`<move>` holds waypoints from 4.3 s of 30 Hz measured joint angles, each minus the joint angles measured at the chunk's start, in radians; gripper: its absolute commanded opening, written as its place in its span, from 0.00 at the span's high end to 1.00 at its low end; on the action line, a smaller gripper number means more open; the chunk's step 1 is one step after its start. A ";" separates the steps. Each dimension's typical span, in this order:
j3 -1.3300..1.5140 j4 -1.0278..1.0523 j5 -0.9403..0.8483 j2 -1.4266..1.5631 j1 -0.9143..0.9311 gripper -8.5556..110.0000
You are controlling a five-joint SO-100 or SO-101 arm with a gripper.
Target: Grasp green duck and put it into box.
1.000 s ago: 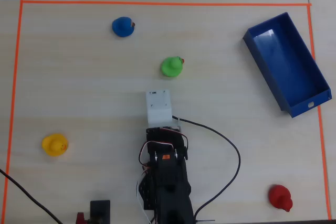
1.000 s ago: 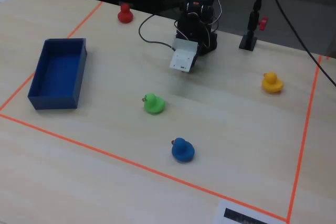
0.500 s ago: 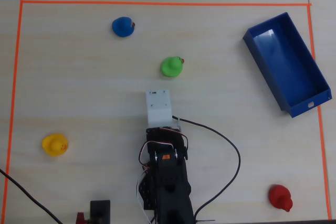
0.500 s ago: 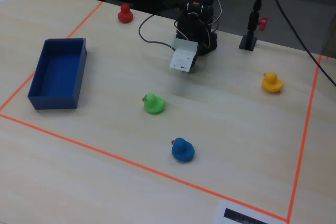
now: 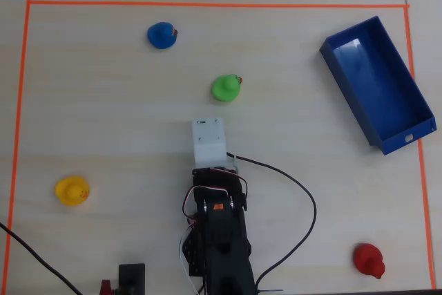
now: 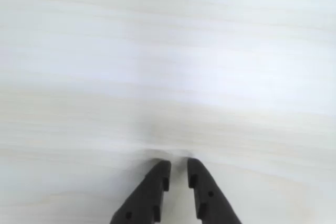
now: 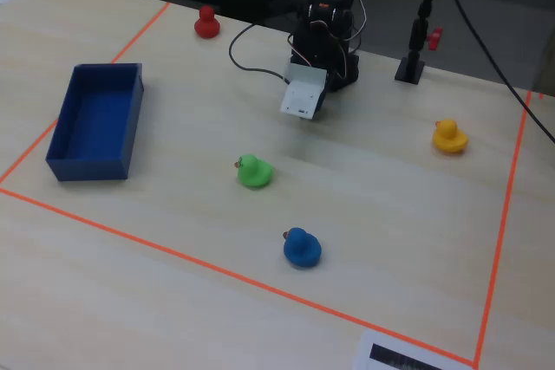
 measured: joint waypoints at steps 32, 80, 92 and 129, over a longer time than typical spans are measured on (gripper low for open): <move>-0.008 -0.528 -0.101 -0.425 0.114 0.85; -0.509 -1.689 -0.150 -1.706 0.273 0.56; -0.552 -1.689 -0.170 -1.740 0.298 0.70; -1.770 -1.005 0.023 -2.111 0.746 0.91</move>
